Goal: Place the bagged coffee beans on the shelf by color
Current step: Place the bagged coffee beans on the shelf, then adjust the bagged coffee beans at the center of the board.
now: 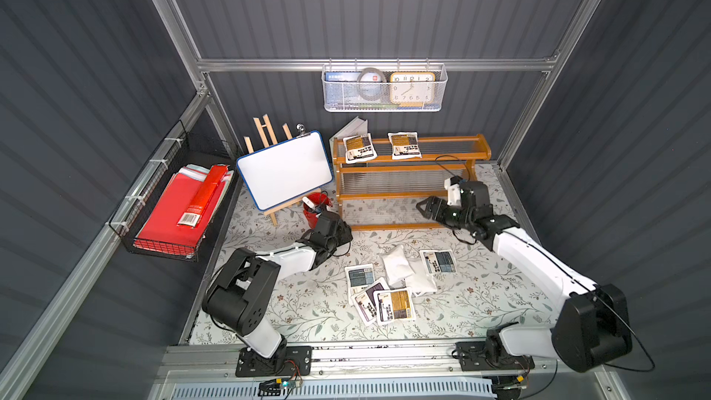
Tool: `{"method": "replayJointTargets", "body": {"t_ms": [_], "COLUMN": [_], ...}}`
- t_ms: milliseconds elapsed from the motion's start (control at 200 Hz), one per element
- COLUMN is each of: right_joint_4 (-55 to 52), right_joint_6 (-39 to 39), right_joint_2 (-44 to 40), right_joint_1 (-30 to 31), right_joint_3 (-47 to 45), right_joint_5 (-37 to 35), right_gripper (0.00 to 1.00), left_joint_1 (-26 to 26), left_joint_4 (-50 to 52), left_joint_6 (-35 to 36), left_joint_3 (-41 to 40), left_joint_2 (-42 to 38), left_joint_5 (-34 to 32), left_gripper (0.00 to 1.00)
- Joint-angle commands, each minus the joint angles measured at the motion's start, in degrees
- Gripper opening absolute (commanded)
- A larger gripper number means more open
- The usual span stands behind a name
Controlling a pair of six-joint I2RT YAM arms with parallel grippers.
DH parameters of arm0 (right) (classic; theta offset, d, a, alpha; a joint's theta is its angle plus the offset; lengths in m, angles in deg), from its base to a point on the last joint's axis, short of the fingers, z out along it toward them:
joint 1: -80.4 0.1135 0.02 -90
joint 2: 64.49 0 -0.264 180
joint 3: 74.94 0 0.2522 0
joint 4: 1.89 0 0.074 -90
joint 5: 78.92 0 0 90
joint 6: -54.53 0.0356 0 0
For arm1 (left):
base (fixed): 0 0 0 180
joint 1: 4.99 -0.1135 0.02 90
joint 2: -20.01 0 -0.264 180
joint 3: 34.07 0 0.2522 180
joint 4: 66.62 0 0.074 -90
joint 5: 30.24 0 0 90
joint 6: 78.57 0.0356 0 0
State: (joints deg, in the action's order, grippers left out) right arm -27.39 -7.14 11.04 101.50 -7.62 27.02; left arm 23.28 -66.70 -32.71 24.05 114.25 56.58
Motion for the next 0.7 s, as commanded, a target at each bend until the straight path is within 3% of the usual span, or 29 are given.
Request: {"method": "replayJointTargets", "body": {"t_ms": [0,140,205,290,520,695], "right_joint_4": [-6.0,-20.0,-20.1,-20.8,-29.0,-30.5], "right_joint_6": [-12.0,-23.9,-25.1,-25.6,-26.1,-21.7], "right_joint_2": [1.9,8.6,8.4,8.8,13.7,16.1], "right_joint_1": [5.3,12.4,15.6,18.6,26.4,30.4], "right_joint_3": [-2.6,0.5,0.0,0.2,3.9,4.1], "right_joint_5": [-2.4,7.7,10.5,13.7,4.6,0.8], "right_gripper": [0.73,0.61,0.54,0.52,0.57,0.67], "left_joint_1": [4.0,10.4,10.9,10.8,10.9,10.9], "left_joint_4": [4.8,8.8,9.4,9.5,13.2,16.8], "left_joint_6": [4.7,7.6,6.4,2.9,-2.5,-6.3], "left_joint_3": [5.5,11.1,11.6,10.7,10.6,10.8], "left_joint_2": [3.6,8.1,8.8,8.0,6.3,6.4], "left_joint_5": [-1.3,-3.6,-5.0,-5.6,-11.1,-14.1], "left_gripper": [0.59,0.59,0.59,0.60,0.60,0.61]}}
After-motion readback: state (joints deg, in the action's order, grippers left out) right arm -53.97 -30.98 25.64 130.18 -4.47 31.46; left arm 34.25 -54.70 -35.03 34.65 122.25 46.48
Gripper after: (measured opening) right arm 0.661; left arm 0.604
